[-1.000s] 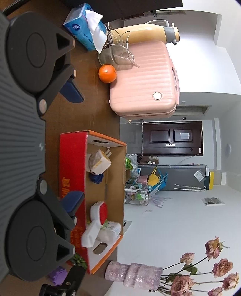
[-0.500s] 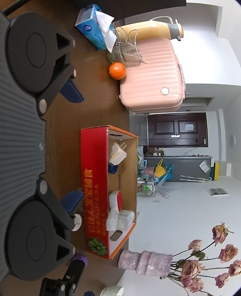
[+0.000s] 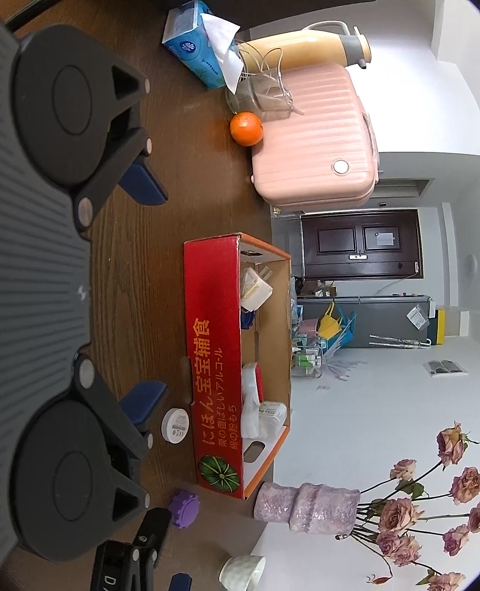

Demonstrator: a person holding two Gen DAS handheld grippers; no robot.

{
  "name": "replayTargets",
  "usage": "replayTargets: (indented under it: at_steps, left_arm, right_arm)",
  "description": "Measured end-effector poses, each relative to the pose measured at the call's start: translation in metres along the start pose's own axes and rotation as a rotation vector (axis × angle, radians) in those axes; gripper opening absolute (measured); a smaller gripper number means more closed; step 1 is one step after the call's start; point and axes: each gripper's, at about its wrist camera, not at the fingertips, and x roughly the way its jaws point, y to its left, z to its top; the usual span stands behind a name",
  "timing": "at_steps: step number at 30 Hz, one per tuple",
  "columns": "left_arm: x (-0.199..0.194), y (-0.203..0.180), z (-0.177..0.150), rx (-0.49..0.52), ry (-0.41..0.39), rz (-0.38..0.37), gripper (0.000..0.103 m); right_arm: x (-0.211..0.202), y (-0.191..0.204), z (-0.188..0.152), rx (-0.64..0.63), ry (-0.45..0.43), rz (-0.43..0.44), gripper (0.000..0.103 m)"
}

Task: Organize rigid objects
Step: 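Move both tools back from the box toward the remaining items, then grasp the purple gear-shaped cap with the right tool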

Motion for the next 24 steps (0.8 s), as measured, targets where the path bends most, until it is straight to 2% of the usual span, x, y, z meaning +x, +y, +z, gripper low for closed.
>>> replayTargets:
  at_steps: [8, 16, 19, 24]
  left_arm:
    - [0.006, 0.004, 0.001, -0.023, 0.015, 0.005, 0.103]
    - [0.010, 0.003, 0.001, -0.027, 0.022, 0.009, 0.103]
    - [0.013, 0.003, 0.001, -0.030, 0.026, 0.008, 0.103]
    - [0.017, 0.002, 0.001, -0.032, 0.034, 0.007, 0.103]
  right_arm:
    - [0.013, -0.016, 0.004, 0.010, 0.025, -0.039, 0.103]
    - [0.060, -0.051, 0.012, 0.015, 0.101, -0.089, 0.100]
    - [0.079, -0.059, 0.013, 0.015, 0.138, -0.103, 0.094]
    - [0.104, -0.066, 0.014, 0.009, 0.193, -0.121, 0.092]
